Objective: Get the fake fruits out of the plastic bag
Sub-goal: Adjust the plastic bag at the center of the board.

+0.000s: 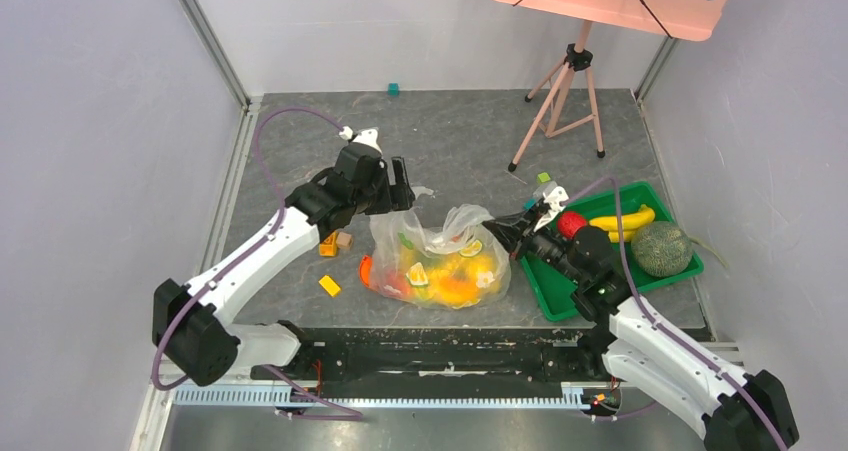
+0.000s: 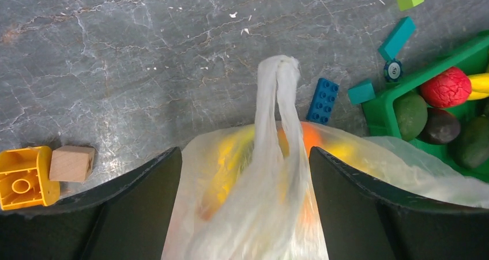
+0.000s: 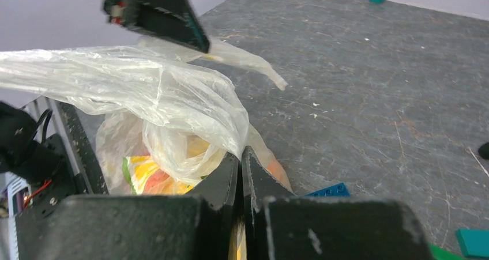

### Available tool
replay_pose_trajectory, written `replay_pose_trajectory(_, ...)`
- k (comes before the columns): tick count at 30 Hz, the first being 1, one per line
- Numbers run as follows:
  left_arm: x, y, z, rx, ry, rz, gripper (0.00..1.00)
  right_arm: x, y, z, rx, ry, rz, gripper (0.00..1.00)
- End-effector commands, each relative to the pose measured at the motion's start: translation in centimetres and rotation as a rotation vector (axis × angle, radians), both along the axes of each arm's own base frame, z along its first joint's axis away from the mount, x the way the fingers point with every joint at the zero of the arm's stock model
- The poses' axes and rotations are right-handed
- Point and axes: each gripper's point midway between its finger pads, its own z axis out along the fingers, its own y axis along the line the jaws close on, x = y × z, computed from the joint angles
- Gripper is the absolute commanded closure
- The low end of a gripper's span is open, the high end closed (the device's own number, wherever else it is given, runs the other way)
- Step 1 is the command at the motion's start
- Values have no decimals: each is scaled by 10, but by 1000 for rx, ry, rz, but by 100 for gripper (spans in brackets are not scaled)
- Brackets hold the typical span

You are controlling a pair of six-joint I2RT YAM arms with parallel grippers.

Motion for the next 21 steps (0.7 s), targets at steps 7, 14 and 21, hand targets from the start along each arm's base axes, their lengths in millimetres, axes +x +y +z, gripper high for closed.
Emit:
replay_pose_trajectory(7,19,-29,18,-42,3,-73,12,-29,5,6,-8,-107,130,100)
replay_pose_trajectory(14,-2,-52,-6,-42,109,-241,13,-27,1,9,-22,-119,108,100)
replay_pose_trajectory(21,-12,-49,-30,127,198,-285,21,-27,-1,12,-33,-123,102,100)
